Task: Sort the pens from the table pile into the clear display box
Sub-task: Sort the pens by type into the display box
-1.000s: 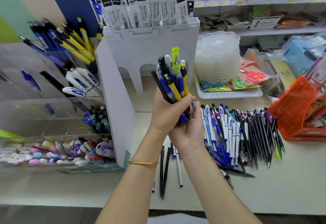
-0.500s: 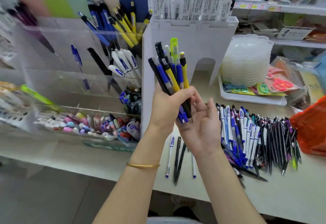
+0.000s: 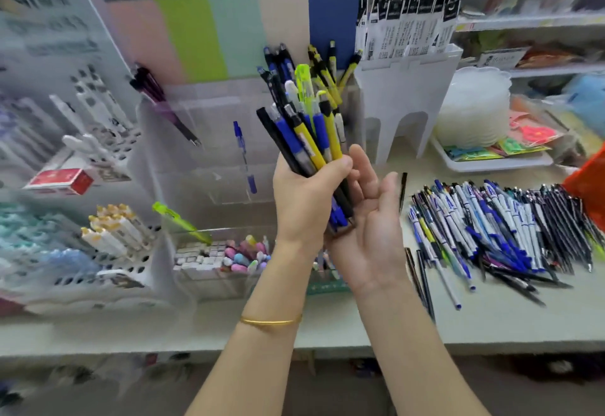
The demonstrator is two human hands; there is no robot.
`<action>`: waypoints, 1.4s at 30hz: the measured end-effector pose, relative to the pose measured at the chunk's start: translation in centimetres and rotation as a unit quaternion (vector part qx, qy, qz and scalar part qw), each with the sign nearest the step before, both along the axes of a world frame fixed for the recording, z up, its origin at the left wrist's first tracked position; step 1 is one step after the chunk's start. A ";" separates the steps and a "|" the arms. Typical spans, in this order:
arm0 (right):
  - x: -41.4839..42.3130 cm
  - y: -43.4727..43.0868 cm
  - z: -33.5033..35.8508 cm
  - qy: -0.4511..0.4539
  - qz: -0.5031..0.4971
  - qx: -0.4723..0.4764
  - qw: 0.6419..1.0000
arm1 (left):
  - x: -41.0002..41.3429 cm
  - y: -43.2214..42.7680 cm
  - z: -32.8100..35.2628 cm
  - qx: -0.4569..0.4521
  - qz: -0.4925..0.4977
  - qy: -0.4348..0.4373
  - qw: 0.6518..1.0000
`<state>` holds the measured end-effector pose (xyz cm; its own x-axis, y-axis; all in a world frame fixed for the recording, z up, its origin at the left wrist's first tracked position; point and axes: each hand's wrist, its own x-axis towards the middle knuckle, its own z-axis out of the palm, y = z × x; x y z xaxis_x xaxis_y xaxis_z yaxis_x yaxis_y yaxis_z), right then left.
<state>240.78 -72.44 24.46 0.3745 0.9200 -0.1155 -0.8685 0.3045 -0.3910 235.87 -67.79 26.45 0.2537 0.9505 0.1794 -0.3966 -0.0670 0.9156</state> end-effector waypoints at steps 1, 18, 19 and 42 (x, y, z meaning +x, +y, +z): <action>-1.0 0.2 0.3 -0.004 -0.001 0.001 1.000 | -1.0 0.3 0.0 -0.002 -0.002 -0.006 1.000; -2.5 6.7 3.1 -0.498 0.028 -0.090 0.862 | -8.4 5.1 -0.5 -0.068 -0.055 -0.012 0.996; -2.6 7.3 3.3 -0.534 0.032 -0.090 0.840 | -8.5 5.2 -0.6 -0.074 -0.052 -0.013 0.996; -6.6 12.3 5.9 -0.715 0.027 -0.121 0.688 | -11.5 10.1 -1.8 -0.110 -0.026 0.033 0.993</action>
